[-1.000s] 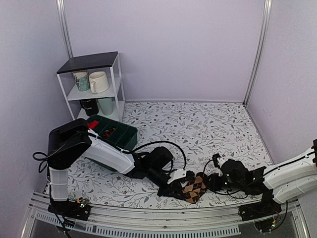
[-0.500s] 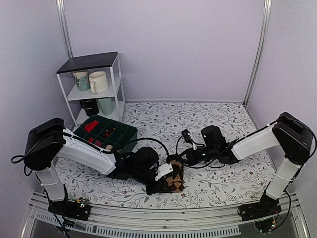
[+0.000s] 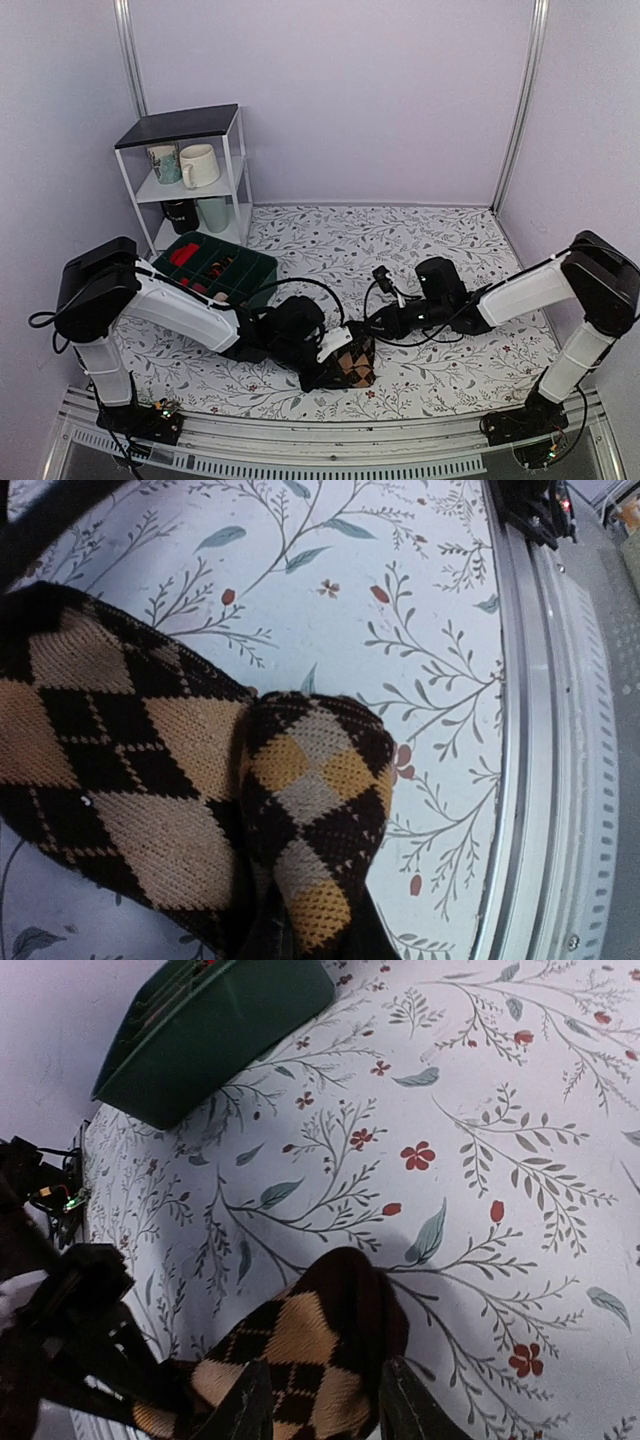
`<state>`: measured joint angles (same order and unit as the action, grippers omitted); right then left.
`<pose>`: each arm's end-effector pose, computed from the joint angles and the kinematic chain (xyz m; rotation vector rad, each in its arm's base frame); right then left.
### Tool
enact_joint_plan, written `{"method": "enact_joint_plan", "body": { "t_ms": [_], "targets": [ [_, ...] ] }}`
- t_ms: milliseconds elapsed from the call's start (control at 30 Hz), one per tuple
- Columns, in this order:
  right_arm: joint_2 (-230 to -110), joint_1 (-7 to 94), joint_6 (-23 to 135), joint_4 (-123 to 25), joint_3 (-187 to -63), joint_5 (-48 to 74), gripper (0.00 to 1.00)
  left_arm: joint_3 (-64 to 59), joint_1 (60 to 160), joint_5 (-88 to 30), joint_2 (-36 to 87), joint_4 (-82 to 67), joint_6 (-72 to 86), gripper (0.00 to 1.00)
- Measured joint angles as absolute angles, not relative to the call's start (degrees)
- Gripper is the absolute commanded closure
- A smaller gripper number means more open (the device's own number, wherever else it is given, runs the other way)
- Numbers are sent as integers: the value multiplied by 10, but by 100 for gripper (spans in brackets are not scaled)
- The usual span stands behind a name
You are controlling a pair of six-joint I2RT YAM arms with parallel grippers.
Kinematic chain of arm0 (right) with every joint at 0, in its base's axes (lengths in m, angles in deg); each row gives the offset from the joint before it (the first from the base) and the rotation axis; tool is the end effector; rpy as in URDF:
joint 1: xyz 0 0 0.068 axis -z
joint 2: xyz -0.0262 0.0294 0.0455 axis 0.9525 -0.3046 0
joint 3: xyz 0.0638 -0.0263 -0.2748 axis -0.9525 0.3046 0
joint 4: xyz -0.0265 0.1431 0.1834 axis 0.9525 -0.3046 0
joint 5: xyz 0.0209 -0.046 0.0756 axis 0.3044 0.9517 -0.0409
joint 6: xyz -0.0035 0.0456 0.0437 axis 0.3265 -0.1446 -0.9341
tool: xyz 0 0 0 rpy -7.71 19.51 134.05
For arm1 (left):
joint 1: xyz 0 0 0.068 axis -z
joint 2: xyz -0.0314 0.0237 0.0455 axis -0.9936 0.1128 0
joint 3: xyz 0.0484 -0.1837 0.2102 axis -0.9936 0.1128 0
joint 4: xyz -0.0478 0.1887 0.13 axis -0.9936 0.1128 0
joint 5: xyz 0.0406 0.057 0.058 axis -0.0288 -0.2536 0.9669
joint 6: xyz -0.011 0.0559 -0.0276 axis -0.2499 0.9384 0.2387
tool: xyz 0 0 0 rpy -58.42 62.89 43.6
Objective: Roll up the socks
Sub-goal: Roll the sock at the center of the board.
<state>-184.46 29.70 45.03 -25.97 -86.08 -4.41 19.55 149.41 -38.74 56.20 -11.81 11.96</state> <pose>0.2101 0.2211 0.1629 -0.7604 2.2260 1.0407 0.1274 -0.3216 0.1421 1.4247 2.1782 -0.9022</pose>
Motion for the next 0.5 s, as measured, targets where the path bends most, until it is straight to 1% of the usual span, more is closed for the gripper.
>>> {"method": "enact_joint_plan", "body": {
  "t_ms": [167,300,367,500],
  "targets": [
    [-1716,284,460,-268,-806,-21,45,195,1487,-407,566,-122,110,100],
    [-1645,221,470,-263,-756,7,43,195,1481,-424,571,-126,107,100],
    [-1634,182,476,-254,-731,13,40,191,1477,-439,579,-133,105,100],
    [-1635,110,495,-216,-672,33,38,186,1469,-461,588,-138,102,100]
  ]
}}
